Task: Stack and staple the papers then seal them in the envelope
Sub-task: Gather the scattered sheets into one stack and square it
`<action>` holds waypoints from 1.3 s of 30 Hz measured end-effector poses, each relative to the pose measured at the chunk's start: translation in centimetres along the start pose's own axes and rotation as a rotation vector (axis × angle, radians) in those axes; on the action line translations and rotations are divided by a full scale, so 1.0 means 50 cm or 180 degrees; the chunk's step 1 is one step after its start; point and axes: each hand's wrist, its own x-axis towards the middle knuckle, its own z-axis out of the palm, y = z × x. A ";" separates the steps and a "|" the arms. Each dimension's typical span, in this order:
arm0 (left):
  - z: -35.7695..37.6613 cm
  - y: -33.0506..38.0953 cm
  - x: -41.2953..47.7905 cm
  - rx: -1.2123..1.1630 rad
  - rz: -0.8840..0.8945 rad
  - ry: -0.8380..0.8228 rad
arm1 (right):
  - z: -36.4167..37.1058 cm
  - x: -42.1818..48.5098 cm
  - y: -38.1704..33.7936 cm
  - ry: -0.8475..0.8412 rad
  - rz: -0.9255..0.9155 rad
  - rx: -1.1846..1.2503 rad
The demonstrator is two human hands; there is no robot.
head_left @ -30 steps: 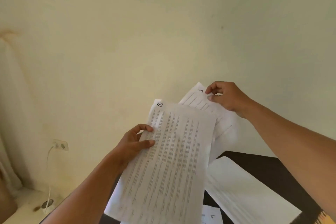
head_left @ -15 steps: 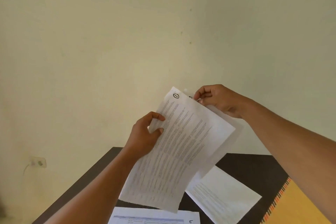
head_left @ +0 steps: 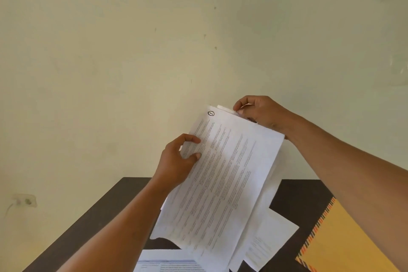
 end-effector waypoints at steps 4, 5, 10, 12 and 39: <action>-0.013 -0.031 -0.013 -0.0385 -0.0448 0.0238 | 0.013 0.006 0.035 0.0556 0.0191 0.0190; -0.018 -0.038 -0.016 -0.0564 -0.0602 0.0316 | 0.018 0.004 0.046 0.0710 0.0244 0.0251; -0.048 -0.058 -0.034 -0.1399 -0.1194 0.0586 | 0.077 -0.029 0.123 0.0614 0.0969 0.0624; -0.063 -0.059 -0.036 -0.1660 -0.1264 0.0693 | 0.117 -0.043 0.151 0.0435 0.1194 0.0770; -0.216 -0.167 -0.065 -0.0892 -0.1189 0.0916 | 0.366 0.007 0.091 -0.0215 0.0216 0.0143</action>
